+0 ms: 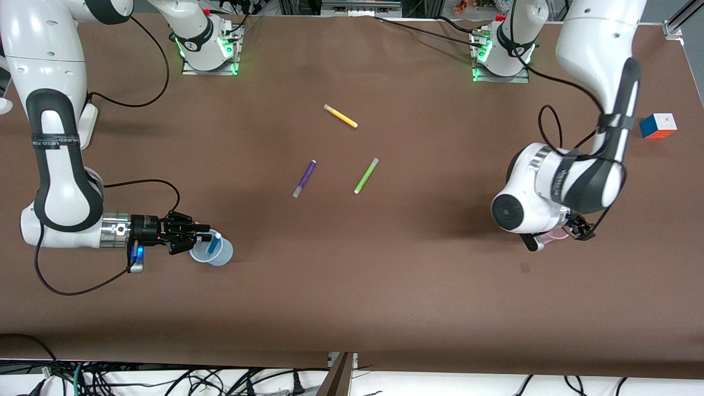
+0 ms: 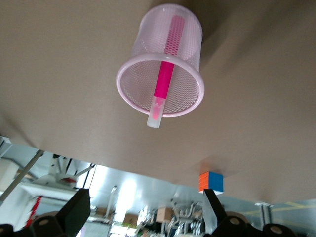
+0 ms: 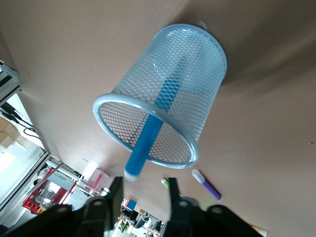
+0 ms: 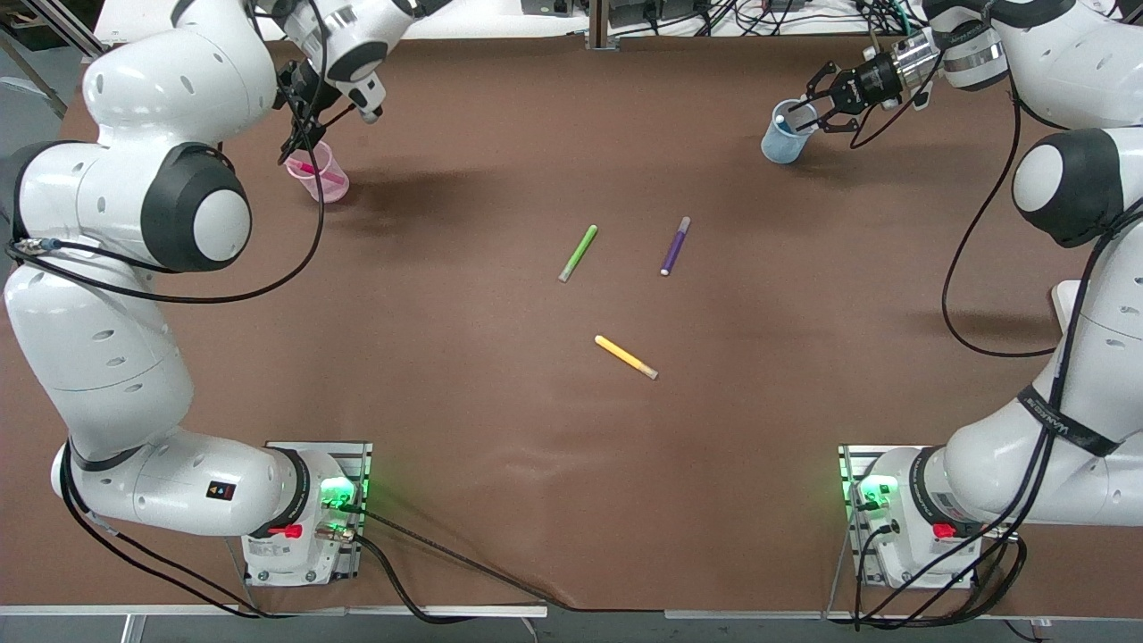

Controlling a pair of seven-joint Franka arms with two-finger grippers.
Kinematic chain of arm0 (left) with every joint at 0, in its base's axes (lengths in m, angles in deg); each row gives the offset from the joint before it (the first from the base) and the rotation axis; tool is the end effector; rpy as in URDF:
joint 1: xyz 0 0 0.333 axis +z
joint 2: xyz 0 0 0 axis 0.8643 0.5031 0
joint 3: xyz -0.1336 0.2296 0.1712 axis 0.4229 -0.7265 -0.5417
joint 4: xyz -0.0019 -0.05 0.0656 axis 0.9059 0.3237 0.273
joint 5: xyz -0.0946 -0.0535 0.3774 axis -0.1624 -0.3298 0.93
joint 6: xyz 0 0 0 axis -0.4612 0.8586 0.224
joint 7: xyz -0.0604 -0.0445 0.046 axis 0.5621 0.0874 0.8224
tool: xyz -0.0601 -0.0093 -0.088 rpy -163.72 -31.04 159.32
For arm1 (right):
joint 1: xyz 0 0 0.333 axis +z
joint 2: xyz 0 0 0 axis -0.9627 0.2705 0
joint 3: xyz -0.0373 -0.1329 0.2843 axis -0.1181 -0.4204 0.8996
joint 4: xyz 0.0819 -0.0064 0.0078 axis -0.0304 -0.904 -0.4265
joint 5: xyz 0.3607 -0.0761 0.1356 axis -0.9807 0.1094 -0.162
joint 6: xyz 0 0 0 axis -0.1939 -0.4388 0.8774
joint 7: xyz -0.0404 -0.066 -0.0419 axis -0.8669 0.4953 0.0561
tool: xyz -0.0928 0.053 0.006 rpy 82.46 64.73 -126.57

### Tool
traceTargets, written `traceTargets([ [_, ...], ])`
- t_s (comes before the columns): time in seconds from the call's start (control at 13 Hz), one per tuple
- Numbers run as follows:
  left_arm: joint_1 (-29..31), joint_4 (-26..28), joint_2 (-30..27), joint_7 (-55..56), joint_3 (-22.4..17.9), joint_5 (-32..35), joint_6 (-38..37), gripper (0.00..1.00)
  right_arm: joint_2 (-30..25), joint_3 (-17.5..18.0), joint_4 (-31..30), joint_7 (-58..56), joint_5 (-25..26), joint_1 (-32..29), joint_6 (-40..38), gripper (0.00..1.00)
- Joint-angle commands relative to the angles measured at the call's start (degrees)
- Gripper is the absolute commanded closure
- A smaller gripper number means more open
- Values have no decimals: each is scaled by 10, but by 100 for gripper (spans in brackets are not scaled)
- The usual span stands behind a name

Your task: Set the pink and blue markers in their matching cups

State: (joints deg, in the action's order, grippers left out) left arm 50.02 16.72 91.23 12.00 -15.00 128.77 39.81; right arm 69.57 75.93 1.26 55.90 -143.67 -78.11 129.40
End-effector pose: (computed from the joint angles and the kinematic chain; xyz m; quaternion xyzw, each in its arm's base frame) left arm 0.6498 -0.0760 0.3054 -0.7764 0.4689 0.3136 0.2811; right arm 0.6911 0.0073 0.2260 -0.8062 0.3812 0.2407 0.3830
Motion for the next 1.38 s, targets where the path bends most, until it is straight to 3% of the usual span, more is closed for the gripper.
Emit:
traceTargets([
  [0.0,12,-35,-9,27,-4,-68,-12,0,3,7,12,-3,-17,-9,-9,40],
  [0.15,21,-45,-20,70,-4,-121,-17,0,-18,6,26,21,-5,-9,-38,33],
  [0.23,22,-46,-24,92,-4,-143,-17,0,-44,6,26,24,27,-6,-45,27],
  [0.38,23,-47,-36,148,-4,-178,-19,0,-95,9,20,23,139,0,-59,7],
  [0.46,29,-47,-41,176,-4,-209,-19,0,-117,12,20,23,196,1,-81,4],
  [0.62,46,-64,-48,216,-4,-281,-21,0,-169,15,20,13,317,14,-120,2],
  [0.92,50,-101,-81,252,-4,-336,-21,0,-267,15,20,-1,531,93,-178,1],
  [1.0,50,-109,-95,259,-4,-339,-20,0,-290,15,20,2,559,107,-196,1],
  [1.15,50,-132,-114,261,-3,-340,-21,0,-333,15,21,-1,560,108,-232,1],
  [1.31,57,-127,-147,261,-14,-395,-21,0,-363,14,21,-2,564,108,-255,1],
])
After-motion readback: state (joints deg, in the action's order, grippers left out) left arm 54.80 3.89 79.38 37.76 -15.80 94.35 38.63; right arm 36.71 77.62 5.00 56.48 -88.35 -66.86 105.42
